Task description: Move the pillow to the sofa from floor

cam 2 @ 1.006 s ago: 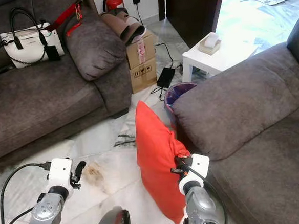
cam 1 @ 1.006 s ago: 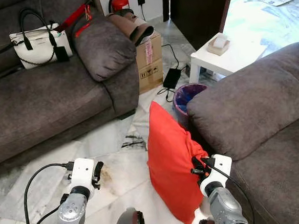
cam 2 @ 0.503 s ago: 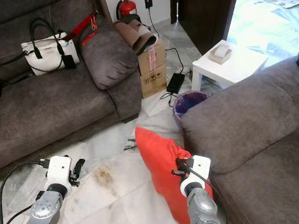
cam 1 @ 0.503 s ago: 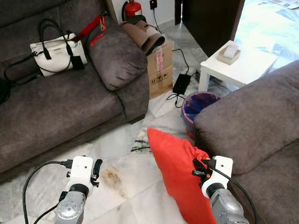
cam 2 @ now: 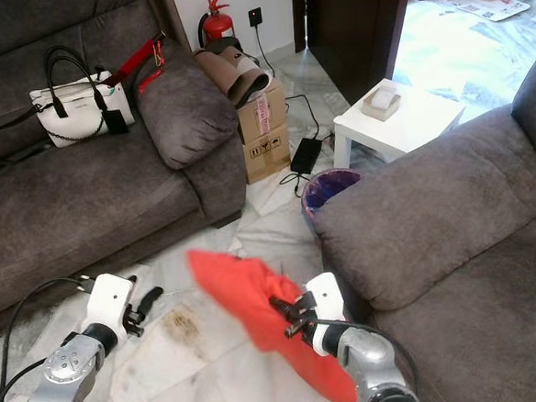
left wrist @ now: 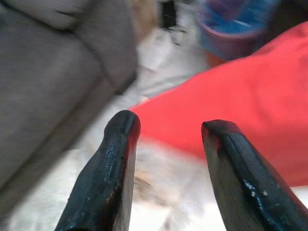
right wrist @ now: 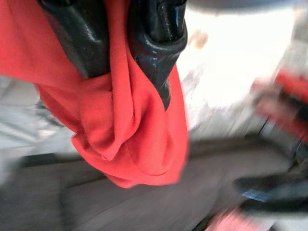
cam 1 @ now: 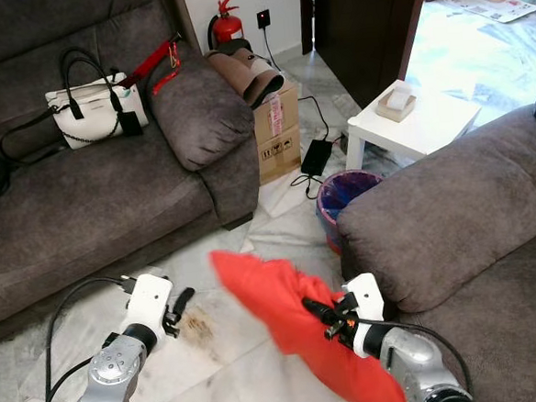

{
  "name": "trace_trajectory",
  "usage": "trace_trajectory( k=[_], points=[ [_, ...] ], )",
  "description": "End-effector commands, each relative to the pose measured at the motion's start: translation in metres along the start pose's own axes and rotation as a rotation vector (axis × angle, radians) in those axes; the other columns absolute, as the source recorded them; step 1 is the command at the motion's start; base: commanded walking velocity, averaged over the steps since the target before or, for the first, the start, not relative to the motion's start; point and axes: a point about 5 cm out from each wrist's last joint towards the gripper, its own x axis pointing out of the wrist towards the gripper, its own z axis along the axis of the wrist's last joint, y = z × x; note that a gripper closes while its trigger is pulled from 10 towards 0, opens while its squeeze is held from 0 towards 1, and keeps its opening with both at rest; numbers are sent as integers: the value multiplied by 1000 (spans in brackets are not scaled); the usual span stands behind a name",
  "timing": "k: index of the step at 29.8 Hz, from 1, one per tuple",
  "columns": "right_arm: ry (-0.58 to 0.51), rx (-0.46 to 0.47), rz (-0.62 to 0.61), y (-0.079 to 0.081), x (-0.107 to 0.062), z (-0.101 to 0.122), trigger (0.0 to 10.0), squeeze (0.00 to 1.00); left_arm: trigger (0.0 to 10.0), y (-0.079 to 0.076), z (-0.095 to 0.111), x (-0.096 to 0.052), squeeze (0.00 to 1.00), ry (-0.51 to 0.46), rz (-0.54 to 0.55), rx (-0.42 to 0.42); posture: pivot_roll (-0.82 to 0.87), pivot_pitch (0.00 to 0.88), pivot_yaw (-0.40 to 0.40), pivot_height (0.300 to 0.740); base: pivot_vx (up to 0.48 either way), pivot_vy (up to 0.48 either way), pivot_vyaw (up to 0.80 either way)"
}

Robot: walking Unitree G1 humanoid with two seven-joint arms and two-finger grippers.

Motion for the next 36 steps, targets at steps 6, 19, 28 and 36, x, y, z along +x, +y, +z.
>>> trace_trajectory(
  k=[6, 19, 28, 36],
  points=[
    [1, -148, 151, 4, 4, 21, 10000, 0, 10000, -1, -11, -9, 0, 84, -170, 12, 148, 109, 112, 740, 0, 0, 0],
    [11, -175, 316, 20, 8, 19, 10000, 0, 10000, -30, -14, -26, 1000, 181, -716, 56, 129, 91, 114, 740, 0, 0, 0],
    [46, -203, 423, 26, 2, 17, 10000, 0, 10000, -16, -18, -32, 1000, 255, -746, 100, 118, 83, 113, 740, 0, 0, 0],
    [67, -218, 452, 25, -5, 15, 10000, 0, 10000, -15, -24, -40, 1000, 313, -812, 113, 115, 83, 115, 740, 0, 0, 0]
  ],
)
